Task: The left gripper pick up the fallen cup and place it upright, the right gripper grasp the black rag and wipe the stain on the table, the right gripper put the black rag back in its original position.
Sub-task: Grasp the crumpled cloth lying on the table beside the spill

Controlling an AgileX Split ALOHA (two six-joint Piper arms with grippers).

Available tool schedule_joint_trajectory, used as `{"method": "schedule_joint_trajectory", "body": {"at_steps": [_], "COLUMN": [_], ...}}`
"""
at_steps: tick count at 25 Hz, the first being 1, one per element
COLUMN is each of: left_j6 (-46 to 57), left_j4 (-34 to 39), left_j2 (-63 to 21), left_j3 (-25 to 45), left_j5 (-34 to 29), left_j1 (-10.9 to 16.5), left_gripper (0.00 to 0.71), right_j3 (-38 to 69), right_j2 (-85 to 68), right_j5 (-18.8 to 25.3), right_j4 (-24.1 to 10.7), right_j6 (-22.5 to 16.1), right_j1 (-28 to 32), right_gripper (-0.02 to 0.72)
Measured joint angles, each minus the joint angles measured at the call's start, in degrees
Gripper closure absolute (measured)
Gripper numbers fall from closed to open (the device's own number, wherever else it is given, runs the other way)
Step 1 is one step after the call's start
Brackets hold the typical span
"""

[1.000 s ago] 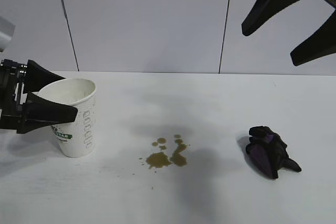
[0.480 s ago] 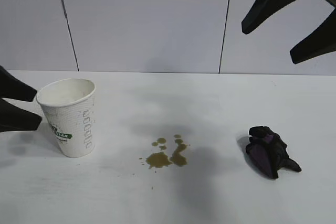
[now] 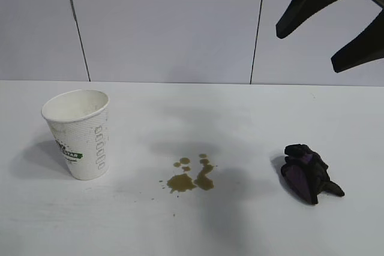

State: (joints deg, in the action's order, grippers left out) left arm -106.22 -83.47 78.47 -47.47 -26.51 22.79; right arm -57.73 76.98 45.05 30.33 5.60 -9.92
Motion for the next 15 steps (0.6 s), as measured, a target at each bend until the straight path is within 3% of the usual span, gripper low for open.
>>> {"method": "schedule_joint_trajectory", "body": {"at_steps": [5,8,12,15], "left_j6": [0.27,2.43,9.77,13.21], "left_j4": [-10.63,-13.03,-13.88,-14.72], "left_j2": [-10.00,-15.52,-20.68,-24.54], "left_j3": [-1.43,-3.77,-8.22,-11.06], "left_j5": [0.55,2.48,11.71,22.52], "left_j1": [4.85,7.01,7.31,6.25], "left_gripper": [0.053,0.053,0.053,0.053], "right_j3": [0.00,0.00,0.00,0.00], "right_j2": [0.00,0.00,0.00,0.00], "right_j5": [0.00,0.00,0.00,0.00], "right_j4": [0.00,0.00,0.00,0.00], "right_j6": [0.00,0.00,0.00,0.00], "right_j1": [0.00,0.00,0.00,0.00], "right_gripper": [0.148,0.148,0.148,0.148]}}
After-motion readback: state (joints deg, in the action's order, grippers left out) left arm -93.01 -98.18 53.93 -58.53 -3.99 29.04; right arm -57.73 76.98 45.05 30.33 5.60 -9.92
